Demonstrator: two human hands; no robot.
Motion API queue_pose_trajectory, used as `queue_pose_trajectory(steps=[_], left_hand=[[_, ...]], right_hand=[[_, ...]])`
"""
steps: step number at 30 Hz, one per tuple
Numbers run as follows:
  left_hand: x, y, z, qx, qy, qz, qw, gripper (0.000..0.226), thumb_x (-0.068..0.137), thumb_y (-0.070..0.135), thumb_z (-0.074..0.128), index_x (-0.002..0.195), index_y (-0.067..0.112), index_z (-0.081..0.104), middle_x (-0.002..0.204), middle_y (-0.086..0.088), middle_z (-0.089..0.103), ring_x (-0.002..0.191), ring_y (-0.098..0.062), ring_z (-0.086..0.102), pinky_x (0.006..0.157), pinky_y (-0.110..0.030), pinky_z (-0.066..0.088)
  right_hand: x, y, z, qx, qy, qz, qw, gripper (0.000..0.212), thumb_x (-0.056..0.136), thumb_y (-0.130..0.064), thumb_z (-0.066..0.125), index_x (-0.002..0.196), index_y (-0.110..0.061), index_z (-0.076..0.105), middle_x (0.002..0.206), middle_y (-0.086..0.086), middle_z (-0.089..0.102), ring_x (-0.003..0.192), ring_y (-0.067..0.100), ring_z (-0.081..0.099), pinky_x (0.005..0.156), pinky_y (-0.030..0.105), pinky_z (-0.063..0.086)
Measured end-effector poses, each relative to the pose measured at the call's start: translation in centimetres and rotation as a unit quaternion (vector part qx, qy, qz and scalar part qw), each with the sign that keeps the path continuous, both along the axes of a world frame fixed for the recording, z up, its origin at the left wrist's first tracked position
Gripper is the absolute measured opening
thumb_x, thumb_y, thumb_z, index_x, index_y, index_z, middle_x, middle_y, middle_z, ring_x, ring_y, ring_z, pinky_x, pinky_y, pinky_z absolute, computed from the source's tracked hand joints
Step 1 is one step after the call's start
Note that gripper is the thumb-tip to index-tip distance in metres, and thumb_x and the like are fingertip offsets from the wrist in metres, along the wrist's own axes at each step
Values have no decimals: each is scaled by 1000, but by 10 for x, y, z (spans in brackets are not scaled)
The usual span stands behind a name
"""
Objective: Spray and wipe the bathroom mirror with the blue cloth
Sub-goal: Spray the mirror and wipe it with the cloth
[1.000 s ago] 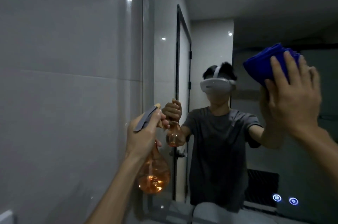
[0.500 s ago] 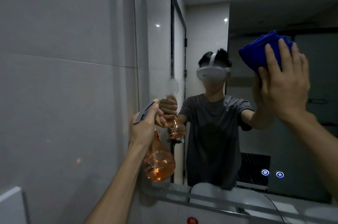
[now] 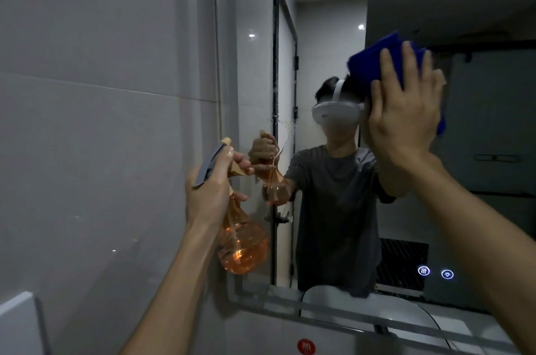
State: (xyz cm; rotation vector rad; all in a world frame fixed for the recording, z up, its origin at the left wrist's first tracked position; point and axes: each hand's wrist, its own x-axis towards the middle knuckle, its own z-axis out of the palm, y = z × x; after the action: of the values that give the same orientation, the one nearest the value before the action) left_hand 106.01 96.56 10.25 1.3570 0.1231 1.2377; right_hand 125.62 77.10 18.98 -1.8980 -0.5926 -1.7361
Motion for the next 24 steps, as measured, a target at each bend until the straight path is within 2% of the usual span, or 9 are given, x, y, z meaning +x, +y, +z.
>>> queue_pose_trajectory(steps=[3, 6, 10, 13, 16, 19, 22, 24], left_hand=[[-6, 0, 1, -1, -12, 4, 1000, 25, 99, 32, 58, 89, 13, 71, 84, -9, 76, 87, -27, 76, 54, -33, 53], [-10, 1, 2, 6, -23, 10, 1000, 26, 99, 31, 57, 87, 13, 71, 80, -7, 75, 85, -26, 76, 50, -32, 53], [-7, 3, 3, 0, -21, 3, 1000, 26, 99, 32, 56, 88, 14, 70, 81, -7, 75, 85, -27, 75, 50, -31, 53], [-4, 4, -1, 2, -9, 3, 1000, 26, 99, 34, 56, 92, 13, 70, 84, -8, 75, 87, -29, 75, 55, -33, 53], [-5, 5, 1, -7, -12, -3, 1000, 25, 99, 34, 57, 92, 13, 70, 85, -8, 75, 89, -30, 75, 52, -31, 53], [-8, 6, 6, -6, -12, 5, 1000, 27, 99, 33, 56, 91, 12, 71, 84, -8, 76, 87, -28, 76, 49, -30, 53], [-11, 7, 10, -5, -16, 7, 1000, 27, 98, 34, 58, 91, 11, 71, 82, -7, 75, 87, -26, 76, 50, -31, 53], [-13, 8, 12, -15, -22, -3, 1000, 27, 97, 34, 59, 89, 12, 71, 80, -7, 75, 86, -26, 76, 50, -31, 52]], right_hand=[[-13, 40, -10, -91, -16, 1, 996, 54, 105, -36, 38, 156, -23, 26, 164, 10, 20, 151, 36, 14, 121, 51, 6], [-26, 74, -47, -225, -47, 16, 973, 67, 98, -30, 53, 157, -24, 22, 165, 10, 16, 152, 36, 9, 123, 54, 6], [-33, 91, -131, -383, -85, 51, 918, 83, 85, -21, 66, 156, -23, 24, 165, 9, 16, 152, 36, 8, 122, 55, 6], [-23, 76, -169, -471, -119, 31, 874, 84, 82, -21, 71, 155, -22, 29, 163, 8, 23, 151, 36, 15, 119, 56, 8], [-18, 65, -151, -474, -126, 22, 871, 88, 78, -19, 77, 154, -22, 31, 162, 9, 26, 150, 37, 20, 118, 59, 10], [-20, 62, -102, -395, -127, 16, 910, 91, 74, -14, 79, 153, -20, 34, 160, 12, 30, 147, 38, 25, 118, 60, 14], [-18, 62, -36, -289, -100, 4, 952, 85, 82, -10, 71, 155, -22, 28, 162, 11, 25, 150, 36, 20, 120, 61, 16], [-19, 67, 6, -223, -74, -4, 972, 73, 92, -15, 61, 155, -22, 25, 163, 12, 23, 150, 37, 17, 121, 59, 14]])
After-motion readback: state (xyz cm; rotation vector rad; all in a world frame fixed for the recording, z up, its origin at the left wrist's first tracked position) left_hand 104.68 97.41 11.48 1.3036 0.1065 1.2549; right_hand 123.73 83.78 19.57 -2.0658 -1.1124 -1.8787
